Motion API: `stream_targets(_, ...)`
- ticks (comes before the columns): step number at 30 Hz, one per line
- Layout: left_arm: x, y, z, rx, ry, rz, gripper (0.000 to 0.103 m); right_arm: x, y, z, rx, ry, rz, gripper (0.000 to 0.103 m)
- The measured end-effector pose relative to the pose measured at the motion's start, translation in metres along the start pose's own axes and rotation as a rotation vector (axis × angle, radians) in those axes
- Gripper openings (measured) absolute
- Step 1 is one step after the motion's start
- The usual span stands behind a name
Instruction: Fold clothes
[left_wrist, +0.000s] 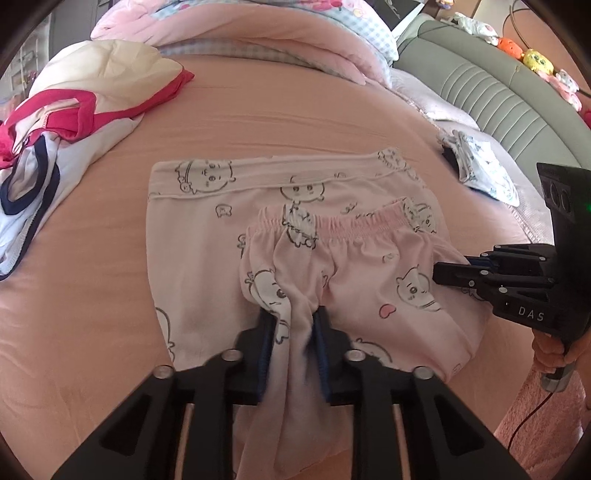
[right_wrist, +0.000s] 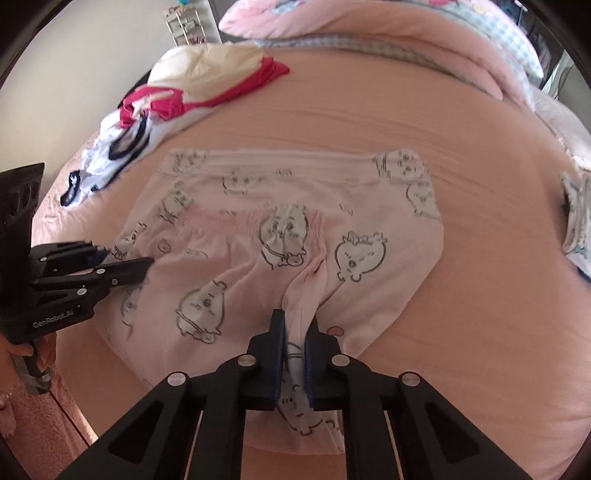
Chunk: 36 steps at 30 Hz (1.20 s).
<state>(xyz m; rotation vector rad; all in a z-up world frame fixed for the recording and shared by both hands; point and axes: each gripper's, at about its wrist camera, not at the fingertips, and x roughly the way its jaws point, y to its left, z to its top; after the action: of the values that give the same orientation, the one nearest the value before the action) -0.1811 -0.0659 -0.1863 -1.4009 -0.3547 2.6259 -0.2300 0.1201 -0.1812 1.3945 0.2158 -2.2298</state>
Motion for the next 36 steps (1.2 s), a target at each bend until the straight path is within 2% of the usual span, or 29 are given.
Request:
stream_targets(3, -0.025, -0.007, 0.010, 0.025, -0.090, 0.004, 0.006, -0.020, 0.005, 0.009, -0.024, -0.086, -0.032, 0.006)
stream_targets(9, -0.044, -0.003, 0.039, 0.042, -0.188, 0.029, 0.006, -0.050, 0.012, 0.035, -0.072, -0.235, -0.079, 0.006)
stream_targets(11, -0.035, 0.003, 0.047, 0.036, -0.189, 0.045, 0.006, -0.046, 0.010, 0.044, -0.066, -0.236, -0.083, 0.006)
stream_targets(12, -0.031, 0.007, 0.050, 0.034, -0.189, 0.054, 0.006, -0.037, 0.006, 0.046, -0.049, -0.205, -0.081, 0.007)
stream_targets(15, 0.001, 0.019, 0.049, 0.012, -0.079, 0.036, 0.006, -0.010, -0.008, 0.049, 0.016, -0.090, -0.065, 0.008)
stream_targets(17, 0.007, 0.020, 0.041, 0.004, -0.057, 0.017, 0.006, -0.002, -0.018, 0.044, 0.070, -0.022, -0.042, 0.009)
stream_targets(20, 0.008, 0.017, 0.032, 0.024, -0.052, 0.013, 0.006, -0.029, -0.028, 0.033, 0.105, -0.105, -0.038, 0.010)
stream_targets(22, 0.008, 0.014, 0.026, 0.040, -0.050, 0.012, 0.007, -0.049, -0.038, 0.030, 0.136, -0.161, -0.029, 0.024)
stream_targets(23, 0.012, 0.016, 0.025, 0.025, -0.036, 0.007, 0.007, -0.051, -0.042, 0.033, 0.147, -0.166, 0.001, 0.038)
stream_targets(24, 0.017, 0.019, 0.024, 0.007, -0.021, 0.000, 0.007, -0.053, -0.046, 0.036, 0.158, -0.168, 0.033, 0.045)
stream_targets(26, 0.021, 0.022, 0.022, -0.036, -0.009, -0.014, 0.007, -0.050, -0.050, 0.042, 0.159, -0.150, 0.085, 0.046)
stream_targets(29, 0.022, 0.023, 0.020, -0.054, -0.008, -0.021, 0.008, -0.025, -0.035, 0.050, 0.069, -0.070, 0.072, 0.046)
stream_targets(31, 0.021, 0.020, 0.019, -0.042, -0.014, -0.017, 0.008, -0.006, -0.021, 0.046, -0.002, -0.012, 0.076, 0.042)
stream_targets(32, 0.020, 0.017, 0.018, -0.028, -0.014, -0.025, 0.008, 0.003, -0.013, 0.044, -0.037, 0.017, 0.078, 0.022)
stream_targets(33, 0.018, 0.014, 0.017, -0.012, -0.010, -0.038, 0.008, 0.003, -0.004, 0.040, -0.081, 0.020, 0.059, 0.015)
stream_targets(36, 0.004, 0.003, 0.007, 0.044, -0.008, -0.076, 0.008, -0.013, 0.018, 0.021, -0.172, 0.008, 0.027, 0.012)
